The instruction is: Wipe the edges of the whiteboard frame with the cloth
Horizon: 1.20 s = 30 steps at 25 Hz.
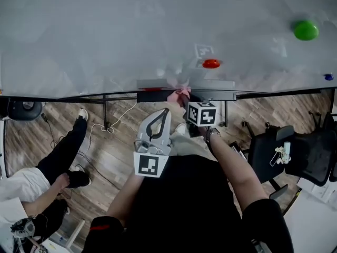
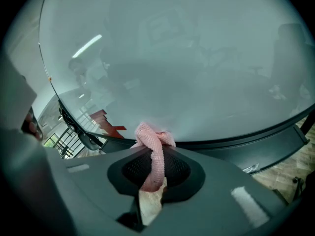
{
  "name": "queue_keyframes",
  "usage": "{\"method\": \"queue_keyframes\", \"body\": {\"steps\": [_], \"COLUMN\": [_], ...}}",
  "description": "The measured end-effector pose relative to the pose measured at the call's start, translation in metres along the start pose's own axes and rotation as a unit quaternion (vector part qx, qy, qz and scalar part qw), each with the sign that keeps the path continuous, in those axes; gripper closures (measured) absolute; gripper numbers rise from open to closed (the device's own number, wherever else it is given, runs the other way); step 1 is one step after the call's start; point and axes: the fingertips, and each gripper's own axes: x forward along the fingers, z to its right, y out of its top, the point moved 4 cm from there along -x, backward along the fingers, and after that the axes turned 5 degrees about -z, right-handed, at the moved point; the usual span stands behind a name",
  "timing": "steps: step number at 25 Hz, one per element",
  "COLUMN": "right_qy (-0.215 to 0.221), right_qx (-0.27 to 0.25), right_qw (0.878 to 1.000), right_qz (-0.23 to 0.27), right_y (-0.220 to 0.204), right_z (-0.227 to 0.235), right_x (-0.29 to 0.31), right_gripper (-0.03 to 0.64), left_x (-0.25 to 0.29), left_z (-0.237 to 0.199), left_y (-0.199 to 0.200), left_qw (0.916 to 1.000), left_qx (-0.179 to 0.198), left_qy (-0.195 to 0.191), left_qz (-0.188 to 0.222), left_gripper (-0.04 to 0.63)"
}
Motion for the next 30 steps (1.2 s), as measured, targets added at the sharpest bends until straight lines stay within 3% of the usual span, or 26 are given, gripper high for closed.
{"method": "queue_keyframes", "body": {"steps": [15,30], "right_qy": [-0.019,0.008], "right_qx": [0.009,-0.005], "right_qw": [1.000,1.000], "right_qz": [0.003,-0.015], "right_y": [0.000,0.001], "right_z": [0.009,0.013], "right_x": [-0.004,-0.004], "right_gripper": [0.560,0.560], "left_x": [-0.001,0.016], "left_z": [-0.012,-0.002], "left_y": [0.003,0.012], "left_qw": [0.9978,0.9988], "left_qx": [0.024,0.040], "left_qy": [-0.062,-0.027], "left_qz": [0.005,0.001], "left_gripper": [0.595,0.595]}}
